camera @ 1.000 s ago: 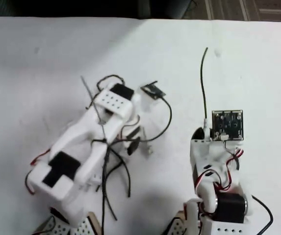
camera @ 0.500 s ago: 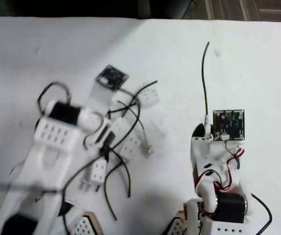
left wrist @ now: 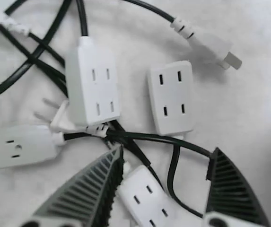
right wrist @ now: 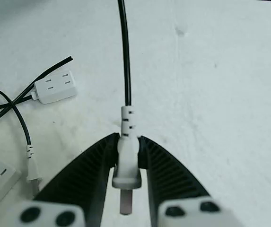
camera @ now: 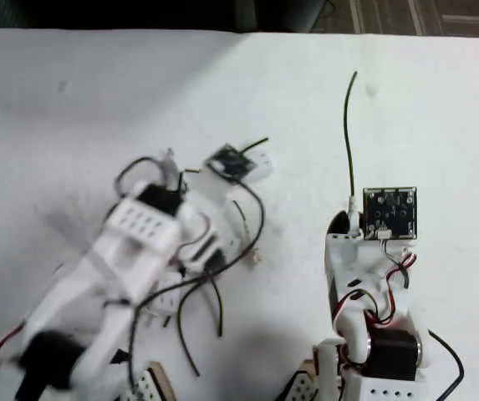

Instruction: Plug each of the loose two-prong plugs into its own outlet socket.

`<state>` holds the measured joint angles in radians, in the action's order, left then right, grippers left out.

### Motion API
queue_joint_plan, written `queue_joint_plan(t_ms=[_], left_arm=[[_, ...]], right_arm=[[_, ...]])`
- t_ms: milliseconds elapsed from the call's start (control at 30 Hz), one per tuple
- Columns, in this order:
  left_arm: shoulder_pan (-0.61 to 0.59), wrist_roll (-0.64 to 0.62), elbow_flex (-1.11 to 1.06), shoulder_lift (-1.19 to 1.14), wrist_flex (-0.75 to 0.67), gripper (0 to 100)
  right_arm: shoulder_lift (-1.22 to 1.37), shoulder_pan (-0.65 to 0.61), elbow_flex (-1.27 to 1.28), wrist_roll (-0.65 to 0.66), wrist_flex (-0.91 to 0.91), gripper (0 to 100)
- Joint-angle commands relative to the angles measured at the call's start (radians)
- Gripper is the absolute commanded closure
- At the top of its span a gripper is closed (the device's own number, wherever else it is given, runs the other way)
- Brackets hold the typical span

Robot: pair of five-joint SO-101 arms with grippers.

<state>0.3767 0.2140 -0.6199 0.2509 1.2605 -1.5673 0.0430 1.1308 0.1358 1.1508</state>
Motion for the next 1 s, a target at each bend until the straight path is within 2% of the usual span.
queue_joint_plan(t_ms=[0, 300, 467, 667, 967], left_arm=[[0.016, -0.028, 0.146, -0.186, -0.015, 71], [0.022, -0.035, 0.333, -0.472, -0.015, 73], [0.053, -0.017, 0.334, -0.526, -0.074, 83], [0.096, 0.147, 0.334, -0.527, -0.100, 98], [0.056, 0.253, 0.345, -0.524, -0.143, 92]], right_arm=[[-0.005, 0.002, -0.008, -0.011, -0.001, 98.1], [-0.005, 0.002, -0.008, -0.011, 0.005, 98.1], [-0.005, 0.002, -0.008, -0.011, 0.005, 98.1], [-0.005, 0.002, -0.008, -0.011, 0.005, 98.1], [-0.005, 0.002, -0.008, -0.011, 0.005, 98.1]])
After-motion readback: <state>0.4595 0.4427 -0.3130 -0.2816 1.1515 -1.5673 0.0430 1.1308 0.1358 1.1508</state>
